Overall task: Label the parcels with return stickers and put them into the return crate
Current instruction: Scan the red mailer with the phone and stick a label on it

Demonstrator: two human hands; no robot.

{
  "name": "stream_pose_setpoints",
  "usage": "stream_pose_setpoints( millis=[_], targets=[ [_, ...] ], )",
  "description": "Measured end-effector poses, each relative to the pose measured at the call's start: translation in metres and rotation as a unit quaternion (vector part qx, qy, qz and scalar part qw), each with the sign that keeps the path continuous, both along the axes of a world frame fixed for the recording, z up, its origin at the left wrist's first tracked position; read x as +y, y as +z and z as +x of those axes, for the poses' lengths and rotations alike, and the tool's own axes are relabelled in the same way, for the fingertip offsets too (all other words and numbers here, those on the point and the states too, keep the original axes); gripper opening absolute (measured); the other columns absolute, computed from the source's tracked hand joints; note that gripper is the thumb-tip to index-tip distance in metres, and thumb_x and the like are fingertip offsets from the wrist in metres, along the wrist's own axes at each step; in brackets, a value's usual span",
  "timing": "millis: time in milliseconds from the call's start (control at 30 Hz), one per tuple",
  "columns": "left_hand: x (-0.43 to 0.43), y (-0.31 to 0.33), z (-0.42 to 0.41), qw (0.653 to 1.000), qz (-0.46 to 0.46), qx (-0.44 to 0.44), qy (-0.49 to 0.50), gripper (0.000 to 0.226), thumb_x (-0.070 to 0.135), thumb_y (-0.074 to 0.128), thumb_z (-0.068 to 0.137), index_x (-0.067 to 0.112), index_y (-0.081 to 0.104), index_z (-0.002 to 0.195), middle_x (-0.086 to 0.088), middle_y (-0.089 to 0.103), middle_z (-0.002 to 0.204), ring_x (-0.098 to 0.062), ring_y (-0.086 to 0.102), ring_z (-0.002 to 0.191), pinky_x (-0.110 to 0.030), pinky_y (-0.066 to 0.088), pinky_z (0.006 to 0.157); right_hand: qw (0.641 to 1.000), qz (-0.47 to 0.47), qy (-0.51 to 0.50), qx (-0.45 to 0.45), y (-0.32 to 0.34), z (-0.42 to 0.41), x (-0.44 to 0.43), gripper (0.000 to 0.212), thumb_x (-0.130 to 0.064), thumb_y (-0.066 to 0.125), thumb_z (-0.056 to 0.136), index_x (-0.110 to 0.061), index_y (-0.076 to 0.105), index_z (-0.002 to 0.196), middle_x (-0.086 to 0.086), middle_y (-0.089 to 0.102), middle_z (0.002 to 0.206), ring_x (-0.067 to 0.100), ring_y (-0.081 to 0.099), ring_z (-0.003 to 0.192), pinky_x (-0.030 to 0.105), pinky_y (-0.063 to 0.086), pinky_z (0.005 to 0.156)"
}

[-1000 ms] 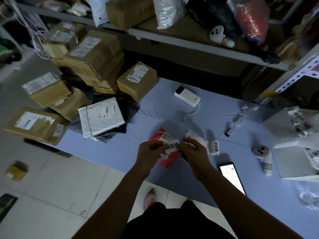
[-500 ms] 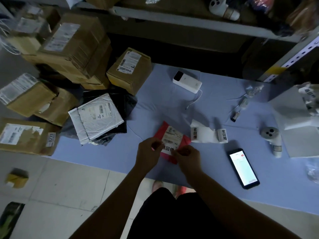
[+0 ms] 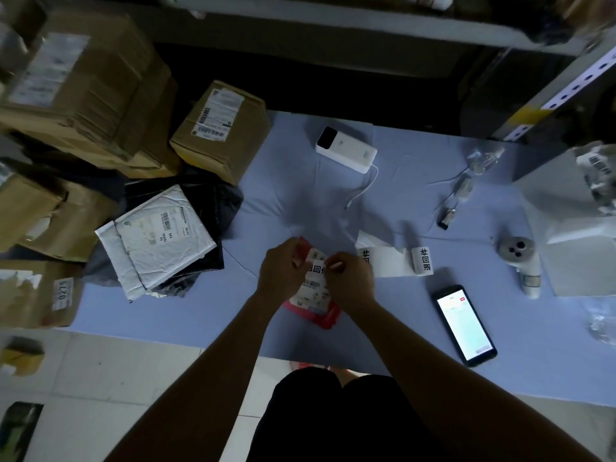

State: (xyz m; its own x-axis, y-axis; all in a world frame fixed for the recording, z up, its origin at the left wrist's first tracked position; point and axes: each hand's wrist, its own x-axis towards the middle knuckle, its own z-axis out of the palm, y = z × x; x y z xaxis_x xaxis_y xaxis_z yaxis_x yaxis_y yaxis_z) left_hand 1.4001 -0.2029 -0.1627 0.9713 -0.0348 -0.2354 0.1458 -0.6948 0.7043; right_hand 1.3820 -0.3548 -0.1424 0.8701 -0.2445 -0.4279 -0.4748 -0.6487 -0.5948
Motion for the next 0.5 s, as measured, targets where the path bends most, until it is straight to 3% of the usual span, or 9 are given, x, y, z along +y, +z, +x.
stream_pose_setpoints(
  millis=[67,167,233,300,400,500],
  targets=[
    [0.001,-0.003,-0.001,0.999,0.004,-0.026,-0.042,0.023,0.019,0.068,0.091,0.022,0.066,0.113,-0.002,0.071,0.099,-0.023,0.067,0.088,-0.037,0.055,0.077,0.999,-0.033,0.035,0.006,-0.001,0.0,0.001,0.02,-0.017,0.059,0.092,-0.021,0.078,0.097,0.003,0.075,0.097,0.022,0.069,0.082,0.031,0.057,0.068],
    [0.002,-0.013,-0.007,0.989,0.047,-0.076,-0.121,0.021,0.017,0.067,0.095,0.019,0.074,0.114,-0.002,0.052,0.099,-0.022,0.057,0.092,-0.017,0.044,0.076,0.997,-0.054,0.044,0.029,-0.006,-0.004,-0.005,0.021,-0.029,0.06,0.094,-0.027,0.078,0.105,0.001,0.074,0.102,0.023,0.071,0.088,0.04,0.061,0.077],
    [0.007,-0.019,-0.011,0.988,0.057,-0.088,-0.109,0.021,0.022,0.07,0.093,0.024,0.077,0.113,0.001,0.043,0.101,-0.014,0.047,0.092,-0.014,0.039,0.076,0.997,-0.057,0.05,0.026,-0.007,-0.008,-0.012,0.022,-0.036,0.062,0.093,-0.031,0.076,0.11,0.0,0.072,0.109,0.022,0.07,0.093,0.042,0.061,0.08],
    [0.016,-0.026,-0.015,0.99,0.047,-0.103,-0.08,0.02,0.026,0.072,0.091,0.027,0.079,0.111,-0.002,0.045,0.104,-0.013,0.044,0.092,-0.022,0.045,0.076,0.996,-0.06,0.053,0.025,-0.009,-0.012,-0.02,0.026,-0.038,0.064,0.094,-0.032,0.075,0.116,0.002,0.068,0.114,0.024,0.069,0.098,0.041,0.059,0.085],
    [0.024,-0.025,-0.02,0.994,0.011,-0.095,-0.048,0.033,0.045,0.058,0.093,0.026,0.077,0.111,-0.005,0.053,0.102,-0.022,0.057,0.087,-0.034,0.054,0.072,0.998,-0.047,0.047,0.009,-0.011,-0.022,-0.029,0.028,-0.032,0.062,0.095,-0.028,0.074,0.12,0.01,0.066,0.11,0.029,0.068,0.096,0.036,0.057,0.084],
    [0.016,-0.005,-0.025,0.998,-0.052,0.005,0.025,0.026,0.039,0.06,0.098,0.023,0.075,0.112,0.005,0.065,0.09,-0.017,0.068,0.083,-0.029,0.057,0.068,1.0,0.0,-0.009,-0.007,-0.011,-0.033,-0.03,0.026,-0.031,0.067,0.093,-0.019,0.073,0.115,0.009,0.074,0.104,0.026,0.071,0.092,0.033,0.056,0.077]
  ],
)
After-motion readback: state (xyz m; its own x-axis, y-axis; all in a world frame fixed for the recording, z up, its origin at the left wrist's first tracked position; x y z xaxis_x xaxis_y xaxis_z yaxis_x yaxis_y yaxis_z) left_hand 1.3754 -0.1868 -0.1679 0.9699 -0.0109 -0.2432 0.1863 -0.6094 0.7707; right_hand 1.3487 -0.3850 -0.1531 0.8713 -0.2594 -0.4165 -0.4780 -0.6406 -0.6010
